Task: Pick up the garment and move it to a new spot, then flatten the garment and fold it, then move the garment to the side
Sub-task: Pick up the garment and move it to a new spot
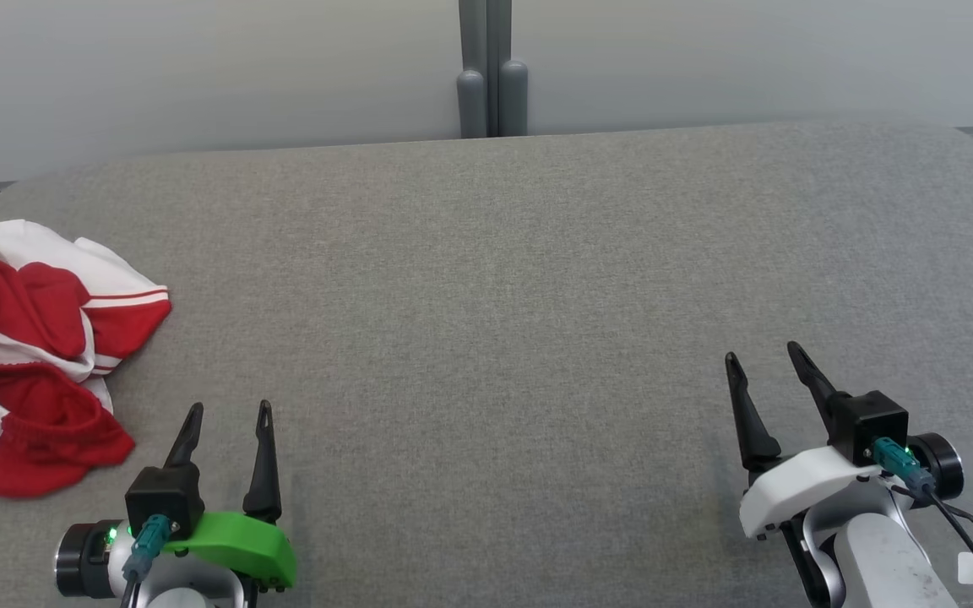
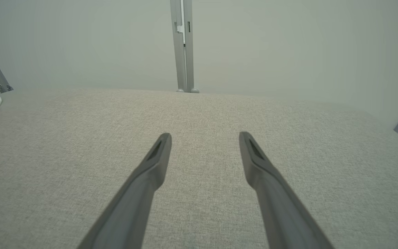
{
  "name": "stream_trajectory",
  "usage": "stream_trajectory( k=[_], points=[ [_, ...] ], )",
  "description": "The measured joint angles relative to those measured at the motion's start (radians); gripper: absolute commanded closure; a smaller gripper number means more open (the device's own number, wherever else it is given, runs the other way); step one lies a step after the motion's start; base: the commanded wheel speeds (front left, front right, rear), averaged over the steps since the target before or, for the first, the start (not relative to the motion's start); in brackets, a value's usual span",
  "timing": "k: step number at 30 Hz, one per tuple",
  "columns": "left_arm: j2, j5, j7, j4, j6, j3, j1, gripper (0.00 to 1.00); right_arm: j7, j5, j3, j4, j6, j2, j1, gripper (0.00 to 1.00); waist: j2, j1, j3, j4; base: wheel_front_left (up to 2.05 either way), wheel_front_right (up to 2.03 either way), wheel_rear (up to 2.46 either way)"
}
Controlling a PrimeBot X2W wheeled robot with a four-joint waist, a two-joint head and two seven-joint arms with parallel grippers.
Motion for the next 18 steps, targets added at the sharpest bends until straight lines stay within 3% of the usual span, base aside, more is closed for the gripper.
stream_trajectory(
  k=[8,18],
  points=[
    [-0.001,-0.008,0.000,0.008,0.009,0.007,0.000,0.00,0.000,-0.007,-0.002,-0.008,0.000,0.002,0.001,0.00,0.0000,0.0000,0.005,0.057,0.00,0.00,0.00],
    [-0.001,-0.008,-0.002,0.018,0.010,0.054,0.024,0.00,0.000,-0.002,0.027,-0.006,0.000,0.004,0.010,0.00,0.0000,0.0000,0.003,0.178,0.00,0.00,0.00]
  ],
)
